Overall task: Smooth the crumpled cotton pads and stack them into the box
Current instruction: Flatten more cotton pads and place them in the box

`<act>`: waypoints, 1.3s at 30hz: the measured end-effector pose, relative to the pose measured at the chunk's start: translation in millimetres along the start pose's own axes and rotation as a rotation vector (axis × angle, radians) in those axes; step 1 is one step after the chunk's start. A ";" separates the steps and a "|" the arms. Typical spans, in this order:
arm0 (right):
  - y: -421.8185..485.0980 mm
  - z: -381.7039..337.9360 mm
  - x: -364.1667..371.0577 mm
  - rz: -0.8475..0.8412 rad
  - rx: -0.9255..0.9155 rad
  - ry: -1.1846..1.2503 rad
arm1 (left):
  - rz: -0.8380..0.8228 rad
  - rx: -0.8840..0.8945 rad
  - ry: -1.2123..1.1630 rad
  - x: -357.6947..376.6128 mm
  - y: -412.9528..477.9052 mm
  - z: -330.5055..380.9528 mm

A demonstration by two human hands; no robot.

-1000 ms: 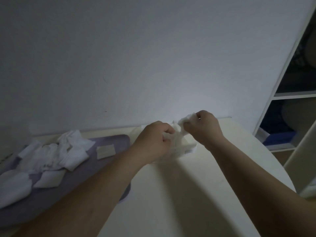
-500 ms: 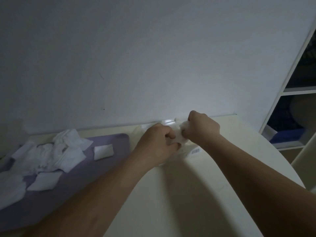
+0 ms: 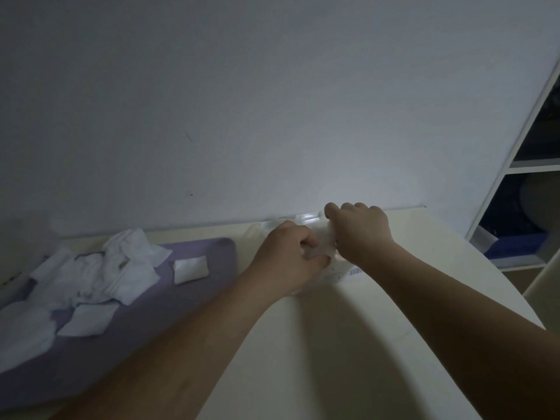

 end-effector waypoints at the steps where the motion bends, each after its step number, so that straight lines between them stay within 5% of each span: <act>1: 0.4 -0.6 0.3 -0.002 -0.022 -0.019 | -0.002 0.003 0.001 0.4 0.0 0.5; 13: 2.8 -1.5 -3.3 -0.062 0.070 -0.022 | 0.002 -0.009 -0.029 3.0 -1.0 -0.5; 20: -1.5 3.3 -15.8 -0.294 0.288 0.317 | 0.009 0.021 0.022 1.4 -4.7 2.7; 25: -8.9 9.9 -23.8 -0.390 0.204 0.413 | 0.076 0.171 0.218 -16.6 -7.3 -0.9; 32: -9.7 9.3 -14.2 -0.215 0.296 0.386 | 0.004 0.195 0.186 -13.0 -12.8 -10.1; 39: -21.6 1.5 -24.6 -0.314 0.264 0.409 | -0.050 0.178 0.146 -15.7 -16.4 -7.3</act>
Point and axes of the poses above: each hand's wrist, its own y-axis towards the middle knuckle, its own x-axis out of the palm, z = x × y, the point moved 5 cm from there along y, towards the middle knuckle, and after that the axes turned 14 degrees about z, right-handed, at the moved point
